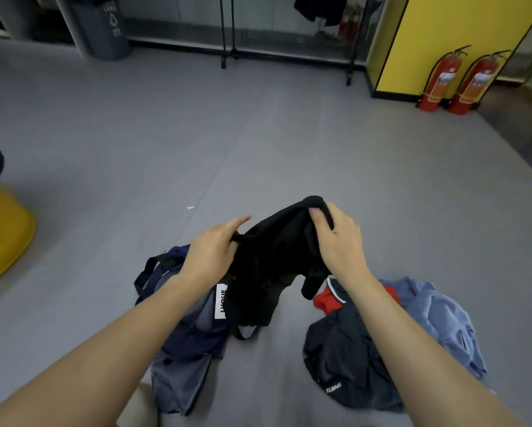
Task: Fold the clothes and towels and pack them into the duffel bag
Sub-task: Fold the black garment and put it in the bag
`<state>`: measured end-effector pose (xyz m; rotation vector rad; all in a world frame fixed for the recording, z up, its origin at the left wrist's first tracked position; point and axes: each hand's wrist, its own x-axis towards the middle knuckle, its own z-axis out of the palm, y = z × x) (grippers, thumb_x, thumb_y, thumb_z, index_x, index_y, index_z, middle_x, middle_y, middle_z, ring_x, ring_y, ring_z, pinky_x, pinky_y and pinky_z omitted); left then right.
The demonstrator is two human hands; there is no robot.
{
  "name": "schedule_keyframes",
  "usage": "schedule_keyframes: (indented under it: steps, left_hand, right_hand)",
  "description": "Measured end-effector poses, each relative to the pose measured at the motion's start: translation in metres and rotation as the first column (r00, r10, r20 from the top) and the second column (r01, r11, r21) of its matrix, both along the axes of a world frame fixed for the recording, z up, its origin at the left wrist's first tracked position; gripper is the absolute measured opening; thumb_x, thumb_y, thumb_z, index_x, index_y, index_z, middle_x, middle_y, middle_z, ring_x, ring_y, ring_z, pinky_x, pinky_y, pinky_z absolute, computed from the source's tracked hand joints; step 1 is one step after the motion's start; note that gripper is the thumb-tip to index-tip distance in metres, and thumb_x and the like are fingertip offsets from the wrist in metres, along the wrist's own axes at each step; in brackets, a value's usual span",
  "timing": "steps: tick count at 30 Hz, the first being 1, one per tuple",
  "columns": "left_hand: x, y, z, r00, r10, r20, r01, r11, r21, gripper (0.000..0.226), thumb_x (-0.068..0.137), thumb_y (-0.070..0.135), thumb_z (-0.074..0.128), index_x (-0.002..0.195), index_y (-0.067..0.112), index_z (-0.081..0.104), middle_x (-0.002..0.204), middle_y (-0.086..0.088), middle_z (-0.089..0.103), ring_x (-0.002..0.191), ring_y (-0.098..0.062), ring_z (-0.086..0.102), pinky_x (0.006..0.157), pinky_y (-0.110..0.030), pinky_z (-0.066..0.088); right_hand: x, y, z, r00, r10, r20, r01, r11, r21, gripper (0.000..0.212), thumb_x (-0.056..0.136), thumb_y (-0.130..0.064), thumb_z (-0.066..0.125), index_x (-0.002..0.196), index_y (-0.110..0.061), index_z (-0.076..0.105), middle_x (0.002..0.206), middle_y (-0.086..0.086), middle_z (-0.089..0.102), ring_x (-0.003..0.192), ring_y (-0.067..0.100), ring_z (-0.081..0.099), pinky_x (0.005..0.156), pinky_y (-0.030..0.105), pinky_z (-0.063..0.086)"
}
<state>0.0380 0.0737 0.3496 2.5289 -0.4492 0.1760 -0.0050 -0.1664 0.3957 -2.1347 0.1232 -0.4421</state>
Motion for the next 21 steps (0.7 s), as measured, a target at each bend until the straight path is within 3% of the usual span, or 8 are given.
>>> schedule_keyframes:
  steps: [3, 5, 8, 11, 14, 16, 18, 21]
  left_hand:
    - [0.016, 0.011, 0.001, 0.994, 0.102, 0.051, -0.092, 0.982, -0.166, 0.051, 0.095, 0.003, 0.050, 0.134, 0.035, 0.056, 0.100, 0.013, 0.066, 0.094, -0.018, 0.064, 0.076, -0.024, 0.040]
    - [0.027, 0.018, 0.003, 0.984, 0.156, 0.082, -0.136, 0.967, -0.213, 0.040, 0.097, 0.006, 0.051, 0.123, 0.035, 0.062, 0.097, 0.013, 0.067, 0.090, -0.021, 0.064, 0.073, -0.024, 0.037]
    - [0.035, 0.020, 0.003, 0.988, 0.138, 0.074, -0.124, 0.979, -0.160, 0.032, 0.098, 0.010, 0.051, 0.116, 0.033, 0.064, 0.107, 0.007, 0.074, 0.098, -0.025, 0.067, 0.080, -0.033, 0.047]
    - [0.032, 0.009, -0.003, 0.998, 0.065, 0.003, -0.065, 0.992, -0.104, 0.033, 0.097, 0.010, 0.050, 0.117, 0.032, 0.065, 0.111, 0.008, 0.073, 0.104, -0.024, 0.066, 0.088, -0.039, 0.051]
    - [0.022, -0.007, -0.004, 0.999, -0.030, -0.036, 0.027, 0.996, -0.089, 0.035, 0.097, 0.017, 0.056, 0.128, 0.031, 0.060, 0.120, 0.008, 0.069, 0.111, -0.021, 0.063, 0.092, -0.041, 0.051]
    - [0.013, -0.020, -0.005, 0.996, -0.088, 0.021, 0.089, 0.994, -0.058, 0.036, 0.096, 0.028, 0.061, 0.131, 0.033, 0.054, 0.119, 0.011, 0.063, 0.109, -0.016, 0.060, 0.089, -0.041, 0.052]
    - [0.001, -0.032, -0.003, 0.992, -0.115, 0.060, 0.119, 0.991, -0.063, 0.037, 0.093, 0.042, 0.063, 0.127, 0.036, 0.049, 0.110, 0.017, 0.056, 0.097, -0.008, 0.058, 0.081, -0.037, 0.053]
    - [-0.017, -0.048, -0.001, 0.975, -0.210, -0.066, 0.201, 0.972, -0.123, 0.053, 0.081, 0.068, 0.061, 0.123, 0.042, 0.042, 0.101, 0.022, 0.055, 0.086, -0.001, 0.057, 0.076, -0.031, 0.053]
  right_hand:
    - [0.004, -0.006, -0.008, 0.999, -0.012, -0.047, 0.012, 1.000, -0.003, 0.023, 0.098, -0.046, 0.049, 0.081, -0.034, 0.060, 0.073, -0.014, 0.063, 0.073, 0.005, 0.058, 0.066, 0.027, 0.043]
    - [0.005, -0.010, -0.015, 0.996, -0.003, -0.091, 0.003, 1.000, -0.007, 0.029, 0.098, -0.044, 0.053, 0.075, -0.029, 0.059, 0.066, -0.011, 0.061, 0.067, 0.006, 0.055, 0.065, 0.031, 0.043]
    - [0.007, -0.009, -0.022, 0.989, 0.029, -0.146, -0.020, 0.998, 0.057, 0.029, 0.099, -0.039, 0.055, 0.076, -0.023, 0.062, 0.067, -0.007, 0.061, 0.067, 0.009, 0.056, 0.067, 0.033, 0.045]
    - [0.011, -0.004, -0.020, 0.983, 0.049, -0.176, -0.018, 0.985, 0.173, 0.028, 0.099, -0.038, 0.055, 0.077, -0.023, 0.065, 0.064, -0.015, 0.058, 0.063, 0.003, 0.053, 0.063, 0.022, 0.042]
    - [0.015, 0.000, -0.016, 0.978, 0.058, -0.201, -0.003, 0.964, 0.266, 0.041, 0.098, -0.042, 0.054, 0.090, -0.002, 0.061, 0.073, 0.005, 0.056, 0.069, 0.014, 0.050, 0.067, 0.032, 0.041]
    - [0.017, 0.003, -0.012, 0.975, 0.046, -0.219, 0.043, 0.921, 0.387, 0.037, 0.099, -0.038, 0.055, 0.099, -0.002, 0.064, 0.087, 0.019, 0.066, 0.075, 0.024, 0.060, 0.073, 0.038, 0.049]
    - [0.018, 0.008, -0.008, 0.965, 0.051, -0.257, 0.097, 0.841, 0.532, 0.026, 0.100, -0.033, 0.056, 0.104, -0.014, 0.072, 0.098, 0.010, 0.074, 0.091, 0.022, 0.071, 0.089, 0.042, 0.057]
    - [0.020, 0.014, -0.005, 0.948, 0.054, -0.312, 0.183, 0.709, 0.680, 0.023, 0.101, -0.031, 0.056, 0.109, -0.017, 0.072, 0.106, 0.007, 0.075, 0.103, 0.025, 0.070, 0.096, 0.049, 0.055]
